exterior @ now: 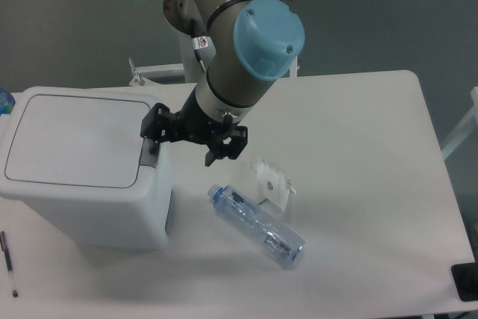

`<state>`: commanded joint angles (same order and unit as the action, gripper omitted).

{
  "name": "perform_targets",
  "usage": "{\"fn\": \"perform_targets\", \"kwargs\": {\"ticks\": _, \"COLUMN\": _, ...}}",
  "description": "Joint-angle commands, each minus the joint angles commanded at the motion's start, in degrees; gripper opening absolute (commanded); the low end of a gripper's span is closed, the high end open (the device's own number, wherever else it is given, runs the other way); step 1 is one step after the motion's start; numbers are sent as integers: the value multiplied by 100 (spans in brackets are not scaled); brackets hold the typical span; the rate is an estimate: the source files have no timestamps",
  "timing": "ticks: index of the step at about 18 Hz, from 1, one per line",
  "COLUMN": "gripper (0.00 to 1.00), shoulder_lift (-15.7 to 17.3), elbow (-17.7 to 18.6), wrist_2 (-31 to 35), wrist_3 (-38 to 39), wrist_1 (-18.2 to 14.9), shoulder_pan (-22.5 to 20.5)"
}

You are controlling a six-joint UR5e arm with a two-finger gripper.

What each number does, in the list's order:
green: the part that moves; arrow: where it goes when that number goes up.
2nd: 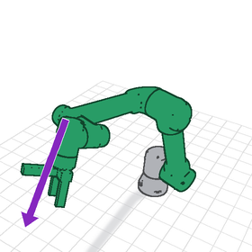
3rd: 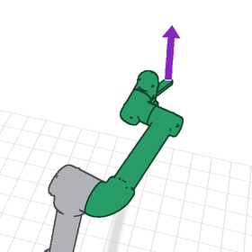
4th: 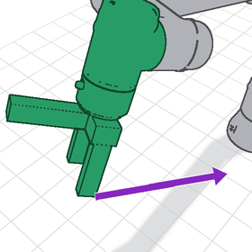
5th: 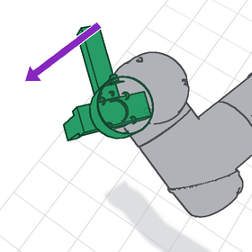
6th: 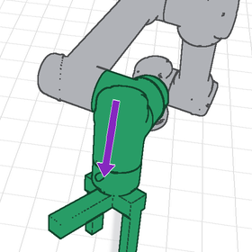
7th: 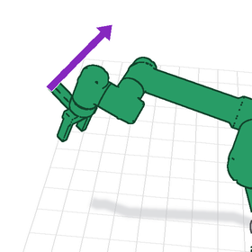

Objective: Open the trash can
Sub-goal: 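Lower the gripper onto the grey panel at the lid's edge, then press the grey panel so the white lid flips up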

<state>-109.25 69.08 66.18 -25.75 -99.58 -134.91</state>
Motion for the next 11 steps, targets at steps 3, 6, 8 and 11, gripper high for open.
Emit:
{"fn": "perform_targets", "kwargs": {"ticks": 3, "gripper": 100, "shoulder_lift": -9, "elbow": -9, "wrist_2": 52, "wrist_3": 9, "wrist_1": 0, "shoulder_pan": 0}}
{"fn": "perform_targets", "kwargs": {"ticks": 6, "gripper": 100, "shoulder_lift": -18, "elbow": -9, "wrist_2": 79, "wrist_3": 9, "wrist_1": 0, "shoulder_pan": 0}}
{"fn": "perform_targets", "kwargs": {"ticks": 8, "gripper": 100, "shoulder_lift": -9, "elbow": -17, "wrist_2": 79, "wrist_3": 9, "wrist_1": 0, "shoulder_pan": 0}}
{"fn": "perform_targets", "kwargs": {"ticks": 11, "gripper": 100, "shoulder_lift": 0, "elbow": -18, "wrist_2": 79, "wrist_3": 9, "wrist_1": -9, "shoulder_pan": 0}}
